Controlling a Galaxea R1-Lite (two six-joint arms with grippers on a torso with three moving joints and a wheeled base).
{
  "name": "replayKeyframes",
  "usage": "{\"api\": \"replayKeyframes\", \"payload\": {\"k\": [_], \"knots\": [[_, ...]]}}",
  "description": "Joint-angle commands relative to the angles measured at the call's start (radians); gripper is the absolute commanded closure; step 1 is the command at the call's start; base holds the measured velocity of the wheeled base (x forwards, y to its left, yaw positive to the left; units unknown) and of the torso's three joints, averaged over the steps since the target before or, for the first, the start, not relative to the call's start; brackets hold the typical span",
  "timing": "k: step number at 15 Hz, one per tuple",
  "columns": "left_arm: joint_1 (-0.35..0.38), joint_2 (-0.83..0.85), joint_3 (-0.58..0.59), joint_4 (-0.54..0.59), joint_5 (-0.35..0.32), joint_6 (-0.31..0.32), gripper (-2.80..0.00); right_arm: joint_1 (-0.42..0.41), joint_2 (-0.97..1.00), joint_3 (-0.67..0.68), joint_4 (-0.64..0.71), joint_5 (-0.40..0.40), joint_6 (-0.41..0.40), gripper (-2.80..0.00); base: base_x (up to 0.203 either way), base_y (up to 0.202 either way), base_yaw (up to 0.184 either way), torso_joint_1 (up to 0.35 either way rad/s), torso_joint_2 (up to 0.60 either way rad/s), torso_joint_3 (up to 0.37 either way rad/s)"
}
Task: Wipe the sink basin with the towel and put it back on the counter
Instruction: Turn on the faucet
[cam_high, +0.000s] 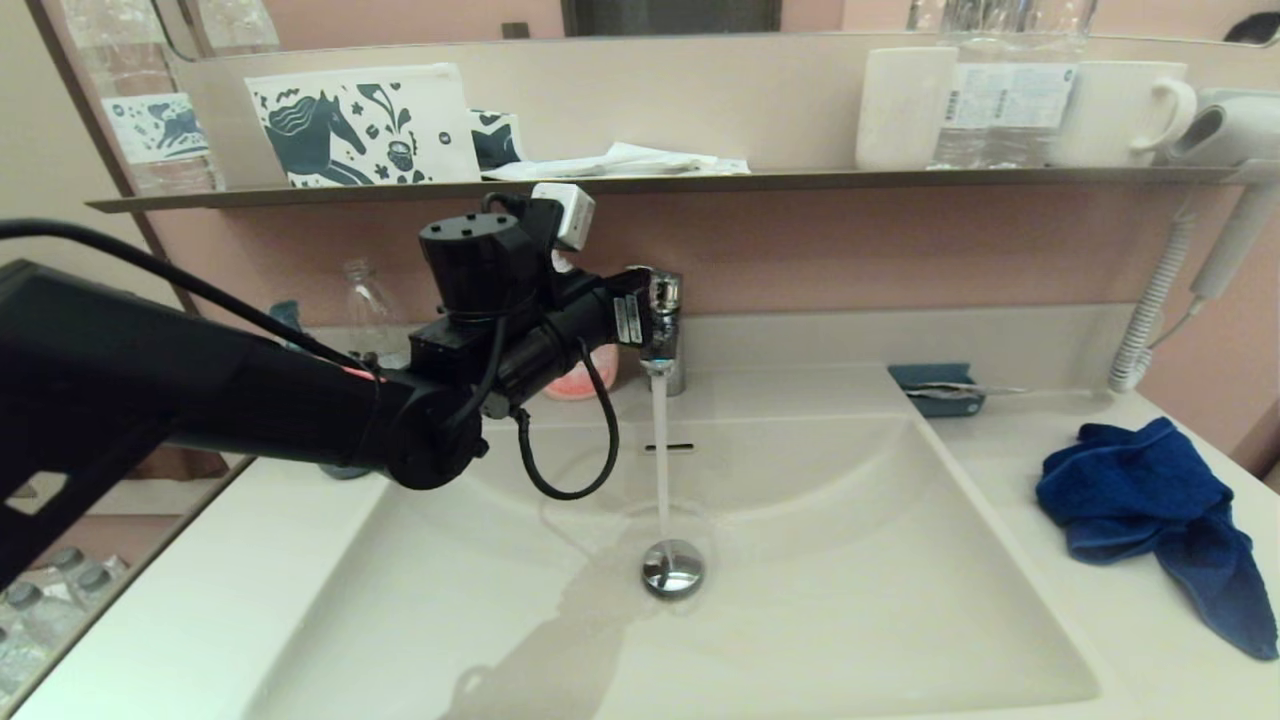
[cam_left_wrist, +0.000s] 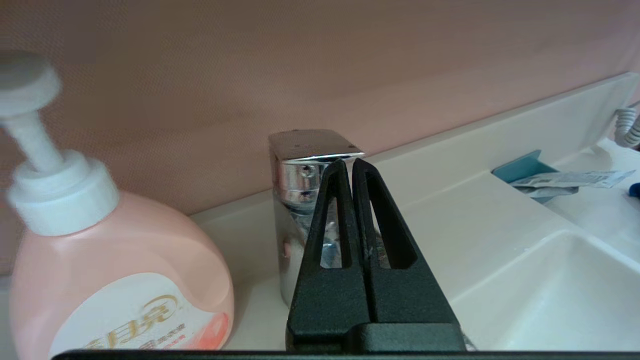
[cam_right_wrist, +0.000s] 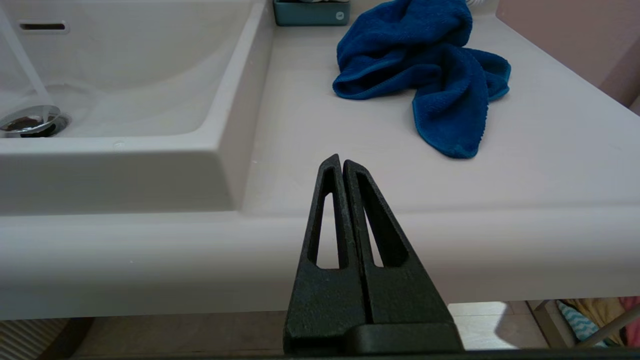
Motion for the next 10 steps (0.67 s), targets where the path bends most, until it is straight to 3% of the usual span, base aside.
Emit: {"api": "replayKeyframes", "payload": {"k": [1, 10], "knots": [[-0.001, -0.013, 0.007, 0.000, 0.000, 0.001, 0.00, 0.000, 0.000, 0.000, 0.000, 0.000, 0.000, 0.00, 0.000, 0.000, 0.000, 0.000, 0.00, 0.000], [0.007, -0.055, 0.073, -0.017, -0.002, 0.004, 0.00, 0.000, 0.000, 0.000, 0.000, 0.000, 0.000, 0.00, 0.000, 0.000, 0.000, 0.000, 0.00, 0.000]]}}
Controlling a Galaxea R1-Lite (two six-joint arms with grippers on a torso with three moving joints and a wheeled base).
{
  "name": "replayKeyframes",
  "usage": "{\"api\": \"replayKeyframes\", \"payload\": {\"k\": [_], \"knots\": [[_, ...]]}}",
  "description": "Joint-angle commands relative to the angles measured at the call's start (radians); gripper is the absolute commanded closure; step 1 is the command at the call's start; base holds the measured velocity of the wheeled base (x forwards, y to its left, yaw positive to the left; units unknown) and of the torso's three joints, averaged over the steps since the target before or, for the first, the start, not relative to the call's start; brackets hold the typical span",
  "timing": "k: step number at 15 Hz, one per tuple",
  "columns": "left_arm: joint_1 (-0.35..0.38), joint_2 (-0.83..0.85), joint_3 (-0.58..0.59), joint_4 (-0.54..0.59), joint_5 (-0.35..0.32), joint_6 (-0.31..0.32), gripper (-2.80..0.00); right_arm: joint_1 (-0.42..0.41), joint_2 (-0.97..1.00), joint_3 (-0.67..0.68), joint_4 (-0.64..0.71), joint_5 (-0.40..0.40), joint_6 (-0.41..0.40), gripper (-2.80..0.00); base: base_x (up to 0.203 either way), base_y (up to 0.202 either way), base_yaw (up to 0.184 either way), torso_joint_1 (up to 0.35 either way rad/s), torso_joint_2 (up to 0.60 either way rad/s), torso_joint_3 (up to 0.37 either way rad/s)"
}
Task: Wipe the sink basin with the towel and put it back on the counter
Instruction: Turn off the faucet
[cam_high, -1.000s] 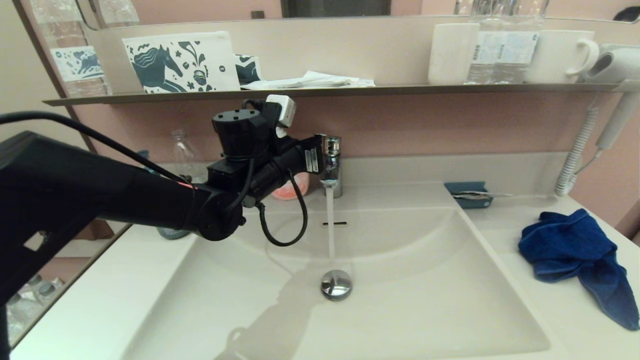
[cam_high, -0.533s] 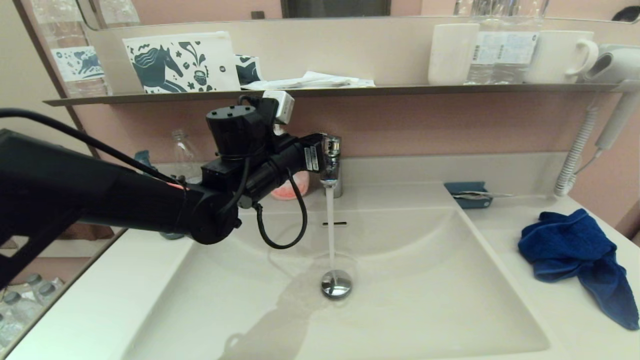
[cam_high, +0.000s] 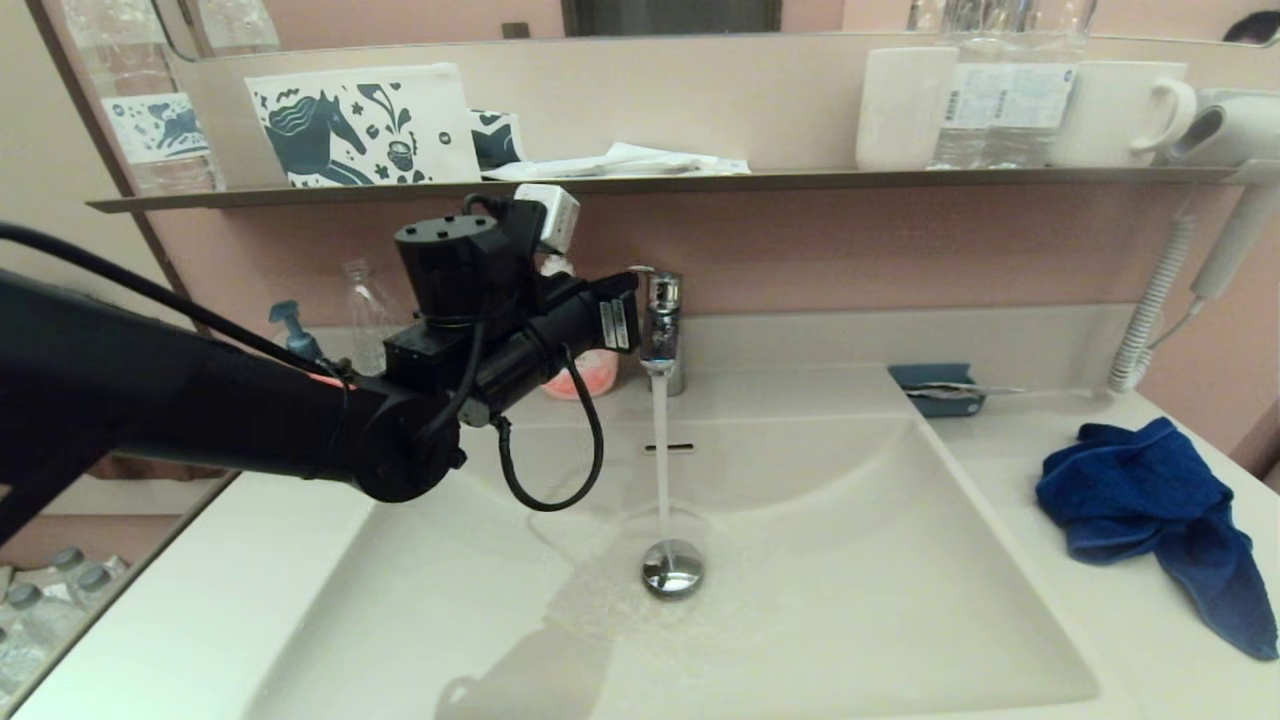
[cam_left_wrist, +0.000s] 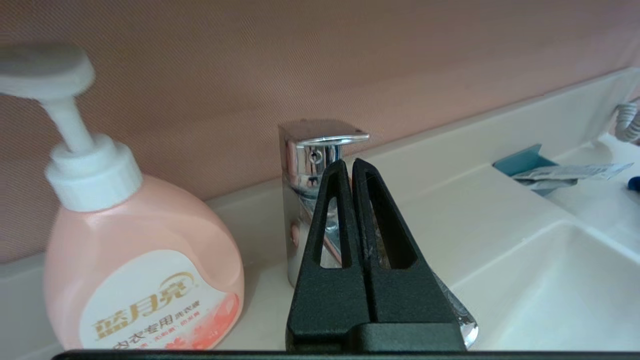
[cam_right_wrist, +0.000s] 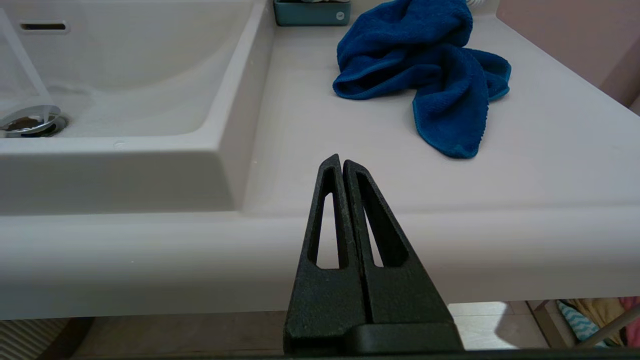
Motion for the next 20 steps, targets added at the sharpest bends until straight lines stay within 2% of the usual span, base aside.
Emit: {"api": "replayKeyframes", "payload": {"k": [1, 4, 9, 15, 20], "knots": [[0.003, -0.010, 0.005, -0.004, 0.000, 0.001, 0.00, 0.000, 0.000, 0.000, 0.000, 0.001, -0.001, 0.00, 0.000, 0.000, 0.000, 0.000, 0.00, 0.000], [0.002, -0.003, -0.032, 0.003, -0.001, 0.004, 0.00, 0.000, 0.000, 0.000, 0.000, 0.001, -0.001, 0.00, 0.000, 0.000, 0.000, 0.000, 0.00, 0.000], [0.020, 0.037, -0.178, 0.069, -0.006, 0.007, 0.00, 0.000, 0.000, 0.000, 0.000, 0.001, -0.001, 0.00, 0.000, 0.000, 0.000, 0.000, 0.00, 0.000], [0.016, 0.105, -0.237, 0.081, -0.006, 0.030, 0.00, 0.000, 0.000, 0.000, 0.000, 0.001, -0.001, 0.00, 0.000, 0.000, 0.000, 0.000, 0.00, 0.000], [-0.006, 0.112, -0.205, 0.079, -0.005, 0.045, 0.00, 0.000, 0.000, 0.000, 0.000, 0.001, -0.001, 0.00, 0.000, 0.000, 0.000, 0.000, 0.00, 0.000]]}}
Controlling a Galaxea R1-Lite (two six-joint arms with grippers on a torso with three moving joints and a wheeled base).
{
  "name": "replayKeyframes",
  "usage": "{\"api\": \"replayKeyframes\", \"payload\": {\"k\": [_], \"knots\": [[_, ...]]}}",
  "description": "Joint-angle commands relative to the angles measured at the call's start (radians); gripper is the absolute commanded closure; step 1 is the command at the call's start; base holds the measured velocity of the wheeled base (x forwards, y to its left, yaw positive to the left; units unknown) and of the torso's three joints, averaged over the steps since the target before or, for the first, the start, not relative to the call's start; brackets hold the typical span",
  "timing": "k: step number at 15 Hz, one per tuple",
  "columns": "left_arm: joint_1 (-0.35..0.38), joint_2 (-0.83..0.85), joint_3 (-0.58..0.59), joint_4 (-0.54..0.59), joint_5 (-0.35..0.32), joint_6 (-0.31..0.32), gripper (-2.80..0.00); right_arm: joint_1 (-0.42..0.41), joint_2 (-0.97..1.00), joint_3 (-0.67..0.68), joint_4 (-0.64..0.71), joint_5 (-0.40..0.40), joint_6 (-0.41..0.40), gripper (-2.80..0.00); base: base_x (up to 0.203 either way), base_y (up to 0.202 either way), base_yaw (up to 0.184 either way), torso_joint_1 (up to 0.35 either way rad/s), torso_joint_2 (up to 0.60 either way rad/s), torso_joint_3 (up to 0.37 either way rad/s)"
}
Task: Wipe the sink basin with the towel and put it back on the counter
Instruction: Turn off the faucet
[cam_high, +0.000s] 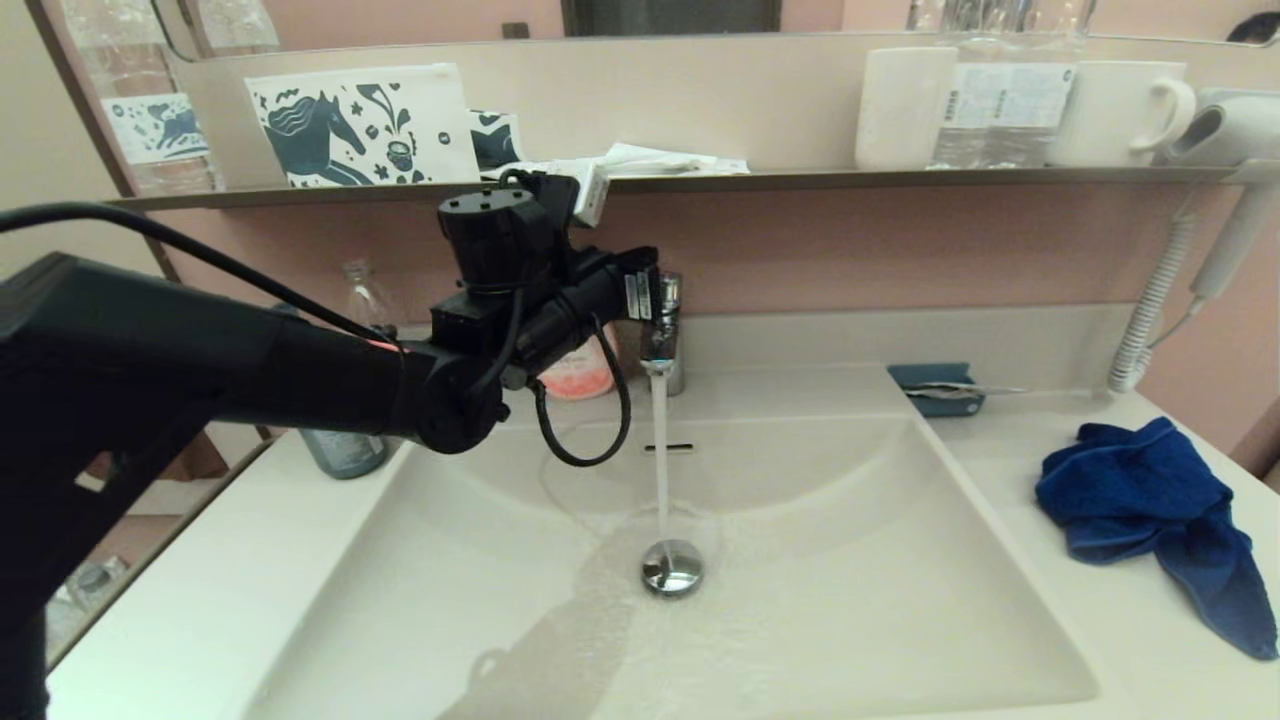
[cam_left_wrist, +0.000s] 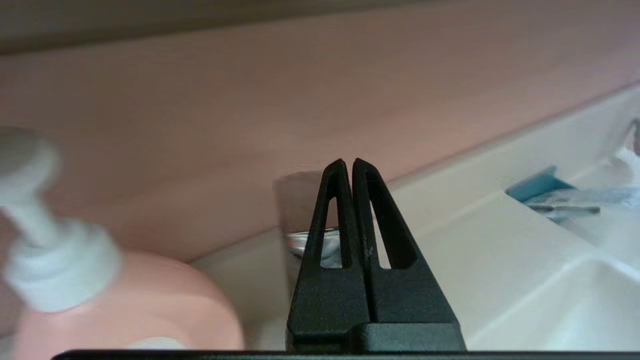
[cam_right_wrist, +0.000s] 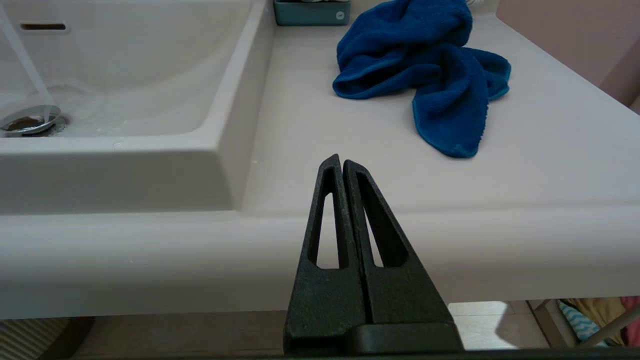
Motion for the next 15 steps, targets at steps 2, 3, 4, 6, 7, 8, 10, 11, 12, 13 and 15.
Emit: {"api": "replayKeyframes", "payload": {"k": [2, 3, 4, 6, 7, 8, 10, 11, 12, 13, 15], "knots": [[-0.004, 0.000, 0.036, -0.004, 0.000, 0.006, 0.00, 0.000, 0.001, 0.000, 0.000, 0.001, 0.000, 0.00, 0.000, 0.000, 0.000, 0.000, 0.00, 0.000], [-0.004, -0.005, 0.050, -0.004, 0.000, 0.007, 0.00, 0.000, 0.000, 0.000, 0.000, 0.001, 0.000, 0.00, 0.000, 0.000, 0.000, 0.000, 0.00, 0.000], [-0.004, -0.013, 0.065, -0.005, -0.001, 0.008, 0.00, 0.000, 0.000, 0.000, 0.000, 0.001, 0.000, 0.00, 0.000, 0.000, 0.000, 0.000, 0.00, 0.000], [-0.007, -0.027, 0.129, -0.010, 0.000, 0.008, 0.00, 0.000, 0.000, 0.000, 0.000, 0.001, 0.000, 0.00, 0.000, 0.000, 0.000, 0.000, 0.00, 0.000], [-0.007, -0.034, 0.153, -0.013, 0.000, 0.008, 0.00, 0.000, 0.001, 0.000, 0.000, 0.001, 0.000, 0.00, 0.000, 0.000, 0.000, 0.000, 0.00, 0.000], [-0.007, -0.043, 0.180, -0.017, 0.000, 0.009, 0.00, 0.000, 0.000, 0.000, 0.000, 0.001, 0.000, 0.00, 0.000, 0.000, 0.000, 0.000, 0.00, 0.000], [-0.008, -0.070, 0.202, -0.026, 0.000, 0.009, 0.00, 0.000, 0.001, 0.000, 0.000, 0.001, 0.000, 0.00, 0.000, 0.000, 0.000, 0.000, 0.00, 0.000], [-0.009, -0.092, 0.204, -0.025, 0.000, 0.009, 0.00, 0.000, 0.000, 0.000, 0.000, 0.001, 0.000, 0.00, 0.000, 0.000, 0.000, 0.000, 0.00, 0.000], [-0.012, -0.122, 0.212, -0.025, 0.000, 0.009, 0.00, 0.000, 0.001, 0.000, 0.000, 0.001, 0.000, 0.00, 0.000, 0.000, 0.000, 0.000, 0.00, 0.000], [-0.014, -0.158, 0.220, -0.026, 0.000, 0.009, 0.00, 0.000, 0.000, 0.000, 0.000, 0.001, 0.000, 0.00, 0.000, 0.000, 0.000, 0.000, 0.00, 0.000], [-0.012, -0.247, 0.251, -0.028, 0.001, 0.004, 0.00, 0.000, 0.000, 0.000, 0.000, 0.001, 0.000, 0.00, 0.000, 0.000, 0.000, 0.000, 0.00, 0.000]]}}
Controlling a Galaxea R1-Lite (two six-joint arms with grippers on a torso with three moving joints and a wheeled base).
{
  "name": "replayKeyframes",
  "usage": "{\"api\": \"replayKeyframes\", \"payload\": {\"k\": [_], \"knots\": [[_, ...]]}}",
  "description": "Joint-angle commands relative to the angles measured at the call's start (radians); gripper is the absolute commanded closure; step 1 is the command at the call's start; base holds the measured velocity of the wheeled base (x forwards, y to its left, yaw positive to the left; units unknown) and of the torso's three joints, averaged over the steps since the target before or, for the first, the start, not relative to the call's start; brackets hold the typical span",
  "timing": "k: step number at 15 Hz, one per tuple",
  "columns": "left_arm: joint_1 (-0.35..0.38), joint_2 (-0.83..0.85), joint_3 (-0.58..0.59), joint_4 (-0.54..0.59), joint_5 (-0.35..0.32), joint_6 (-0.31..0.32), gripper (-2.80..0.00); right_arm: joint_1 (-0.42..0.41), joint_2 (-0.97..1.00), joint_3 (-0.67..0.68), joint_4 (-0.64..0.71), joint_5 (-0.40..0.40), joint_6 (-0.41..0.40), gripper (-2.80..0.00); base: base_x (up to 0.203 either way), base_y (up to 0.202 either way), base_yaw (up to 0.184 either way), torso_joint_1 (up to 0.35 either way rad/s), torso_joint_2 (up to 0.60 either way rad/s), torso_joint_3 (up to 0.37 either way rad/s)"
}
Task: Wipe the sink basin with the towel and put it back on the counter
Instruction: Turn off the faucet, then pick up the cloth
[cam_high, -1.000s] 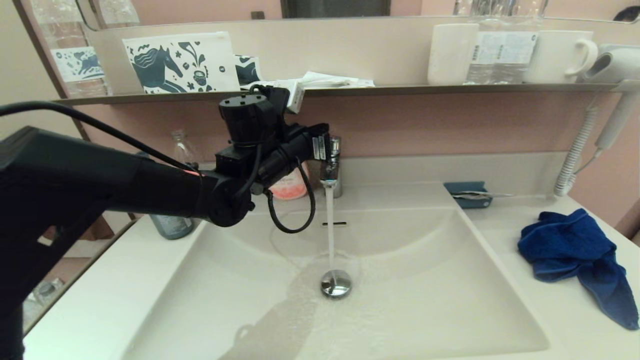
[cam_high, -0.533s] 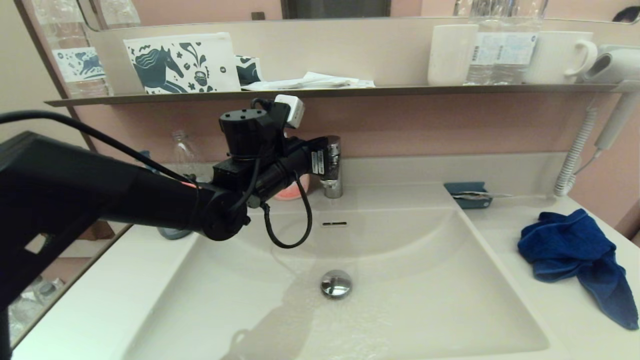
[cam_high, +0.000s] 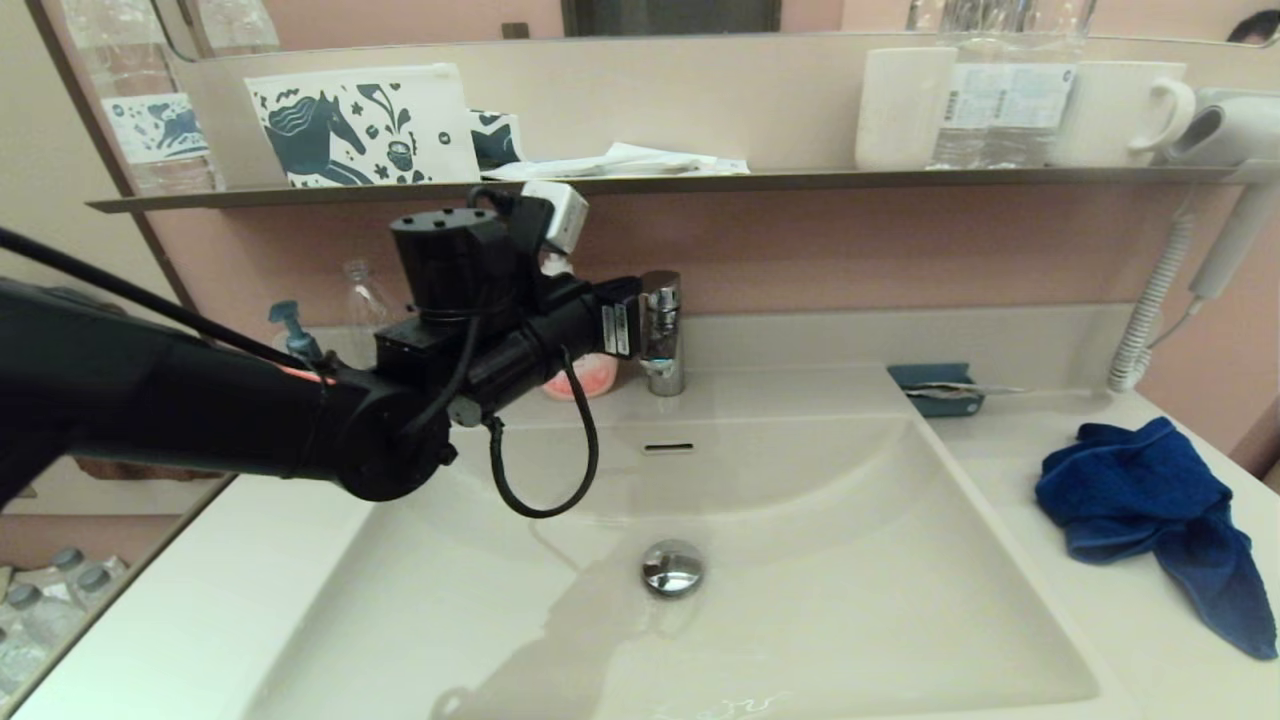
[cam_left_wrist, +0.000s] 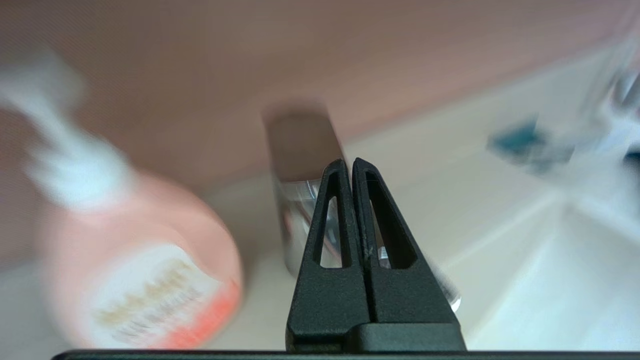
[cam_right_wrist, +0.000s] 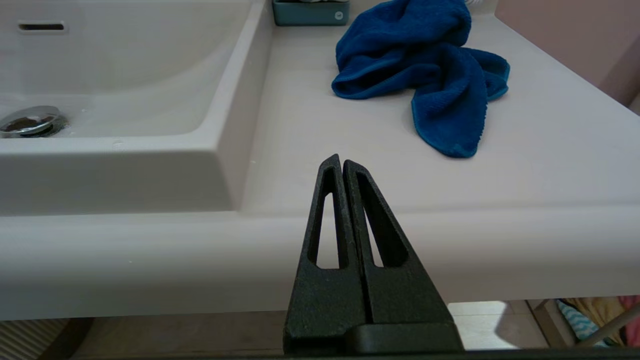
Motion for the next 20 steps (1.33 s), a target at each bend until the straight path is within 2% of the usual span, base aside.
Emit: {"api": "replayKeyframes", "payload": {"k": [1, 4, 8, 10, 12, 16, 20], "knots": [[0.004, -0.153, 0.064, -0.014, 0.000, -0.002, 0.00, 0.000, 0.001, 0.000, 0.000, 0.001, 0.000, 0.00, 0.000, 0.000, 0.000, 0.000, 0.00, 0.000], [-0.004, -0.329, 0.313, -0.015, 0.006, 0.000, 0.00, 0.000, 0.000, 0.000, 0.000, 0.001, 0.000, 0.00, 0.000, 0.000, 0.000, 0.000, 0.00, 0.000], [0.011, -0.583, 0.575, -0.014, 0.010, -0.001, 0.00, 0.000, 0.000, 0.000, 0.000, 0.001, 0.000, 0.00, 0.000, 0.000, 0.000, 0.000, 0.00, 0.000], [0.072, -0.716, 0.688, -0.012, 0.005, -0.001, 0.00, 0.000, 0.000, 0.000, 0.000, 0.001, 0.000, 0.00, 0.000, 0.000, 0.000, 0.000, 0.00, 0.000], [0.176, -0.827, 0.753, -0.010, 0.000, -0.004, 0.00, 0.000, 0.000, 0.000, 0.000, 0.001, 0.000, 0.00, 0.000, 0.000, 0.000, 0.000, 0.00, 0.000], [0.329, -1.047, 0.830, 0.002, -0.003, 0.002, 0.00, 0.000, 0.000, 0.000, 0.000, 0.001, 0.000, 0.00, 0.000, 0.000, 0.000, 0.000, 0.00, 0.000], [0.434, -1.314, 0.879, 0.115, -0.003, 0.004, 0.00, 0.000, 0.000, 0.000, 0.000, 0.001, 0.000, 0.00, 0.000, 0.000, 0.000, 0.000, 0.00, 0.000]]}}
